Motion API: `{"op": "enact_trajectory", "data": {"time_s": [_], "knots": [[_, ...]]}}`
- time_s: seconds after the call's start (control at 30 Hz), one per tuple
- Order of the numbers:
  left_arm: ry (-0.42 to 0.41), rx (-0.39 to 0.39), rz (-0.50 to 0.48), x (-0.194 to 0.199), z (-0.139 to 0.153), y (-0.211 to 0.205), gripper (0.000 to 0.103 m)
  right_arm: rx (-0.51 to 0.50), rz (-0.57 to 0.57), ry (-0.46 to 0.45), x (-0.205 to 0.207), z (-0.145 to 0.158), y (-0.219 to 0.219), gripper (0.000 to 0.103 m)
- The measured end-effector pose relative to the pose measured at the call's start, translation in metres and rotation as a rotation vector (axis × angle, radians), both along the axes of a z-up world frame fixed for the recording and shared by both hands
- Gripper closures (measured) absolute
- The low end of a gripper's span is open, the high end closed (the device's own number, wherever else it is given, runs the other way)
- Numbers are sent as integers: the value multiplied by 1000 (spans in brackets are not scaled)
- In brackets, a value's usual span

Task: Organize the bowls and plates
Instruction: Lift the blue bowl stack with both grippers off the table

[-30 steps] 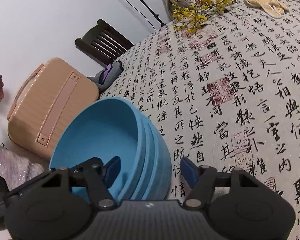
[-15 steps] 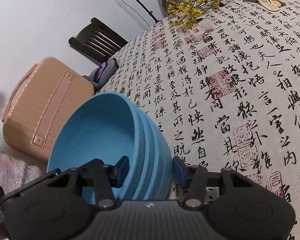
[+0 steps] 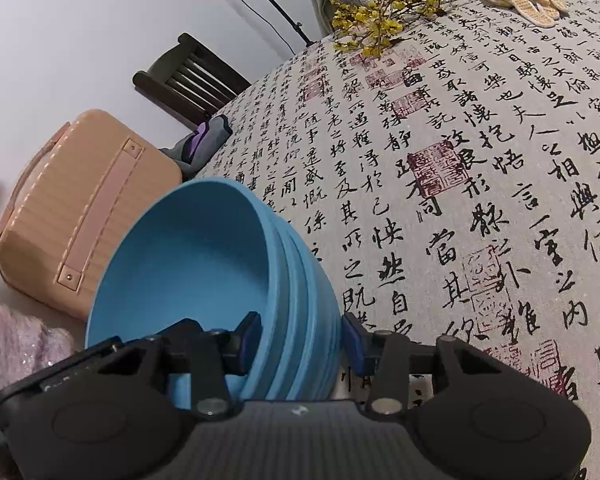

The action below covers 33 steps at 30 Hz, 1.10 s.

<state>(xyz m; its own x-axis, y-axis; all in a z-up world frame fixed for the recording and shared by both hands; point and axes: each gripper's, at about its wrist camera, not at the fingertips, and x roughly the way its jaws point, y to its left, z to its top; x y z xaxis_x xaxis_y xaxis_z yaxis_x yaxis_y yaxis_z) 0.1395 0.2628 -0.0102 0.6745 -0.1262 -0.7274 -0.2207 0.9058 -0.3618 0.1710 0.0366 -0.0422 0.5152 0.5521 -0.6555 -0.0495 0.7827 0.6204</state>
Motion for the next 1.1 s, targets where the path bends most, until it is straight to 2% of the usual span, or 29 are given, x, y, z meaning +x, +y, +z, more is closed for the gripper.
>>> {"op": "enact_trajectory", "data": {"time_s": [0.27,1.1], "knots": [[0,9,10,-4,0,-1,71,-20,-4,-17,-6,3,0,67],[-20,20,2,-13,7,-15,71,-13,-17,-31,-16,8,-11,67]]}}
